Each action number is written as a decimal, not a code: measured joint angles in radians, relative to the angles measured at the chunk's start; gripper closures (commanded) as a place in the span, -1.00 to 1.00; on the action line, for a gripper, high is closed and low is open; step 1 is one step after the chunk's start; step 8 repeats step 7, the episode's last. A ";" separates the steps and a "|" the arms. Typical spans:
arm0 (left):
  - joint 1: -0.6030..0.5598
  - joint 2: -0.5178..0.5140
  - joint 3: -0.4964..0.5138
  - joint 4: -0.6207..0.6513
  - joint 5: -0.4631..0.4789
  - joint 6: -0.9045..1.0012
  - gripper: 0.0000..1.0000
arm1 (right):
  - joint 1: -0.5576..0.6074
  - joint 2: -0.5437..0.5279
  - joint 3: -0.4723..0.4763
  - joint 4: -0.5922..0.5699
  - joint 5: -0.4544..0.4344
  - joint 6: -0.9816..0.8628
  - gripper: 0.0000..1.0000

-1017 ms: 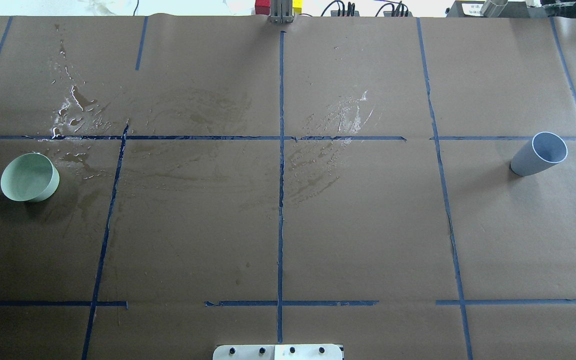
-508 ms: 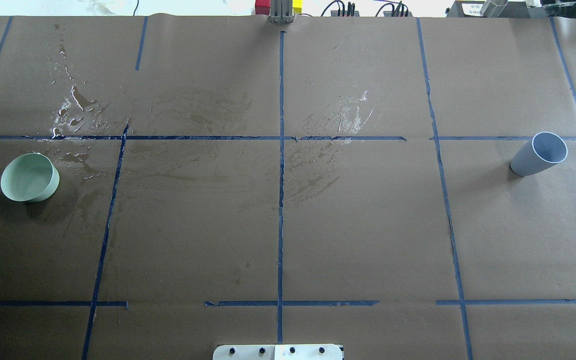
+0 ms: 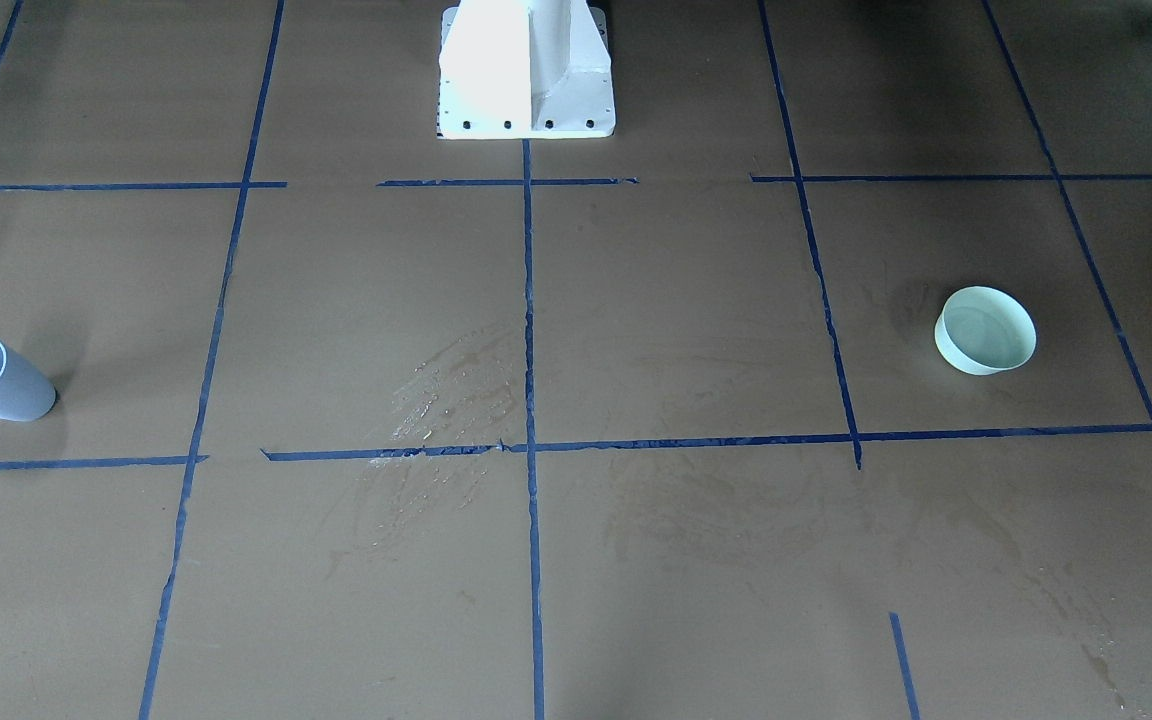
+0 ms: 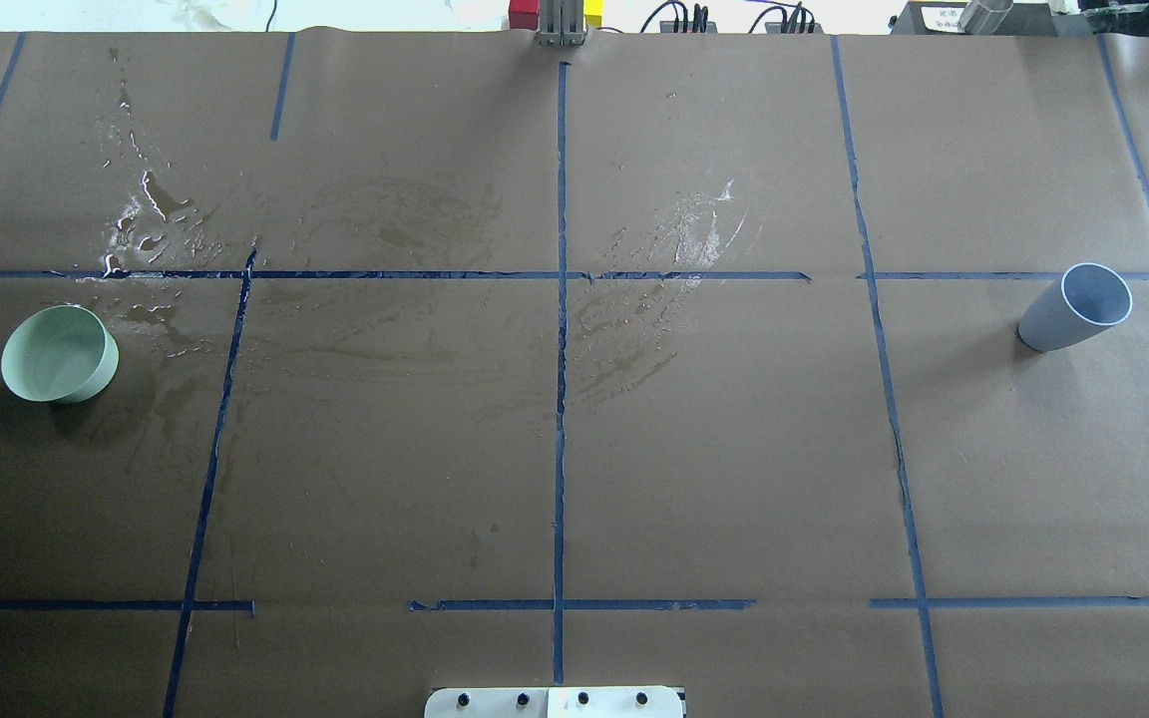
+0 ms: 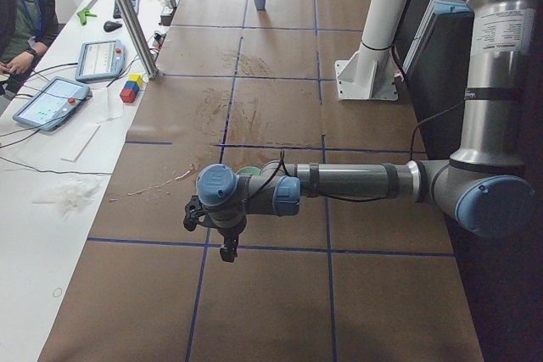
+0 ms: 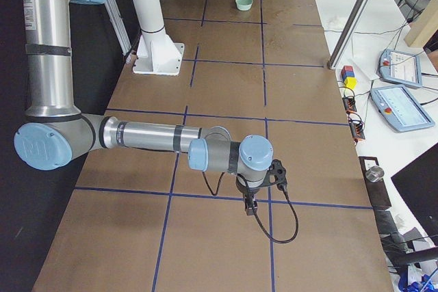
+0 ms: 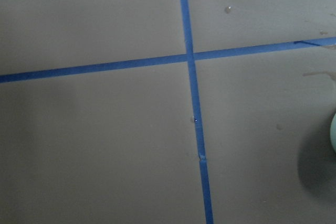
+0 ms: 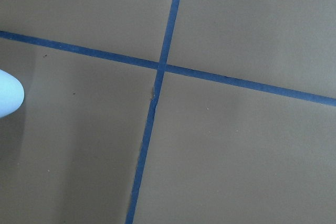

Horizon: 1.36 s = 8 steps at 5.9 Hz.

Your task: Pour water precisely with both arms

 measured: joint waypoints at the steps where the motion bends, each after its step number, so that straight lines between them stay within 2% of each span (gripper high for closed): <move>1: -0.002 0.002 0.000 -0.006 0.004 0.000 -1.00 | 0.000 -0.001 0.000 0.000 0.000 0.000 -1.00; 8: -0.002 0.031 -0.014 -0.009 0.050 0.002 -1.00 | -0.001 -0.008 -0.003 -0.001 0.002 0.000 -1.00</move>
